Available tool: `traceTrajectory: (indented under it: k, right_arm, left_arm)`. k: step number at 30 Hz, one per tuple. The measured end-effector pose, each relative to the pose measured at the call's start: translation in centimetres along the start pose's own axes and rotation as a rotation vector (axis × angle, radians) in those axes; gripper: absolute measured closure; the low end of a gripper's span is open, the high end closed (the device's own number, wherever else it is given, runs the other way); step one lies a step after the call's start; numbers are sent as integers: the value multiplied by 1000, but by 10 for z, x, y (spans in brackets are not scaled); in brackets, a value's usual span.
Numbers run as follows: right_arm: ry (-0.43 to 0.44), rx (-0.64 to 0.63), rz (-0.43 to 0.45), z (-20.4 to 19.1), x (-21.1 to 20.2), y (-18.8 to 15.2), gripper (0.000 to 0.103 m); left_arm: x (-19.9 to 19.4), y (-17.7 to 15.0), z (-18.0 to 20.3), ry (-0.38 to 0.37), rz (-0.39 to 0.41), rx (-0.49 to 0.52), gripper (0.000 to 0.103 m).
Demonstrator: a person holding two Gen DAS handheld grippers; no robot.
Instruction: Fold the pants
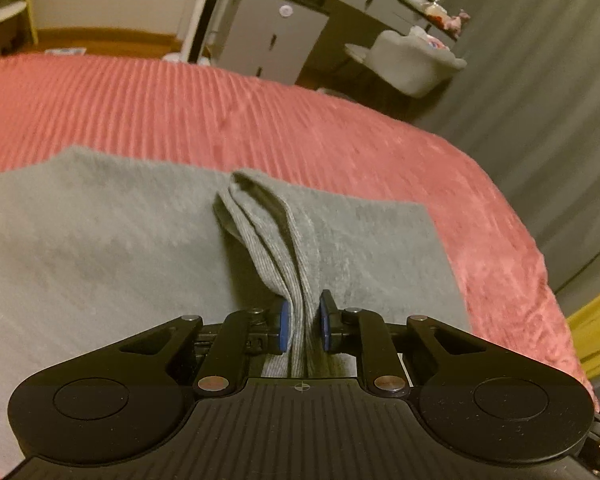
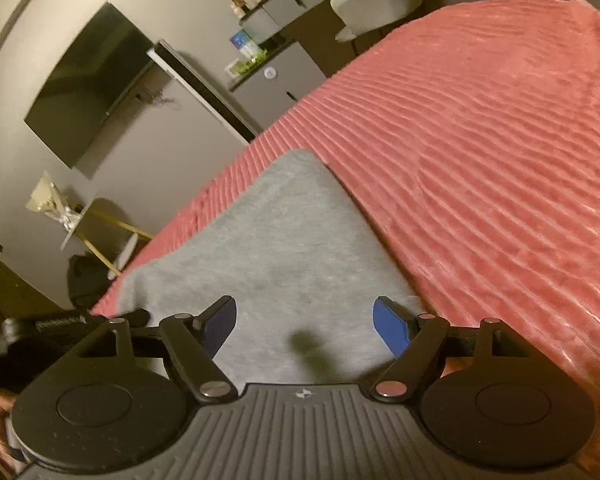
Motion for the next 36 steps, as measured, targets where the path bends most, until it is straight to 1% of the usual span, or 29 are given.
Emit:
traceTrajectory:
  k: [3, 4, 5, 6, 7, 8, 9, 10, 11, 14, 16, 18, 19, 21, 22, 23, 25, 27, 28, 29, 31, 32, 34, 36]
  right_arm:
    - [-17, -25, -10, -2, 0, -2, 24]
    - [-34, -38, -9, -3, 0, -2, 19]
    - [-57, -50, -14, -3, 2, -3, 17]
    - [-73, -55, -28, -3, 6, -5, 17]
    - [-84, -50, -51, -2, 10, -7, 17]
    - [-89, -41, -72, 0, 14, -9, 17]
    - [-86, -31, -91, 1, 18, -11, 17]
    - [-88, -22, -106, 3, 21, -11, 17]
    - [-92, -13, -118, 5, 23, -11, 17]
    - [-87, 11, -135, 8, 27, -13, 17]
    - [-88, 8, -134, 6, 28, -12, 17]
    - [-93, -6, -136, 3, 28, -14, 17]
    - [-92, -12, -137, 2, 29, -15, 17]
    - [-85, -14, -136, 2, 28, -15, 17]
    - [-81, -7, -133, 2, 28, -15, 17]
    - [-75, 3, -130, 3, 27, -14, 17]
    - [-77, 27, -112, 7, 26, -13, 19]
    - [-68, 37, -102, 8, 25, -13, 30]
    - [-64, 36, -98, 8, 25, -13, 43]
    - [-58, 32, -97, 7, 25, -14, 59]
    - [-56, 24, -98, 6, 25, -14, 63]
    - [-59, 17, -96, 5, 25, -14, 63]
    - [-76, 7, -111, 5, 26, -15, 63]
    - [-96, -4, -143, 4, 32, -17, 61]
  left_arm:
    - [-3, 2, -18, 41, -7, -24, 85]
    - [-1, 0, -26, 66, -14, -31, 85]
    - [1, -3, -34, 100, -21, -27, 84]
    - [5, -7, -43, 148, -29, -22, 82]
    - [9, -11, -52, 197, -36, -19, 77]
    - [11, -14, -56, 211, -37, -24, 70]
    - [12, -16, -60, 206, -32, -40, 64]
    - [11, -17, -63, 207, -20, -61, 54]
    - [9, -17, -65, 213, -10, -76, 47]
    - [9, -10, -67, 182, 18, -112, 45]
    - [14, 1, -68, 142, 35, -140, 44]
    - [22, 10, -69, 117, 34, -168, 44]
    - [29, 13, -68, 103, 21, -180, 44]
    - [42, 18, -70, 108, -3, -199, 50]
    - [44, 19, -68, 112, -1, -191, 69]
    - [44, 23, -64, 115, 10, -166, 76]
    - [35, 30, -52, 129, 67, -91, 83]
    - [25, 35, -43, 129, 102, -45, 85]
    - [21, 36, -41, 125, 104, -32, 86]
    - [19, 38, -40, 123, 98, -22, 86]
    - [16, 36, -45, 152, 76, -19, 86]
    - [15, 35, -48, 168, 72, -17, 86]
    - [23, 27, -59, 231, 37, -6, 84]
    - [29, 18, -66, 276, 9, 9, 77]
Point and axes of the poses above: each gripper's, at about its wrist camera, not at the fingertips, and x roughly the way its jaws point, z to its right, y to its top, the point moved 9 cm from there along x, roughly the way its jaws point, and after that the axes turned 2 degrees about -z, right-handed, at the moved point
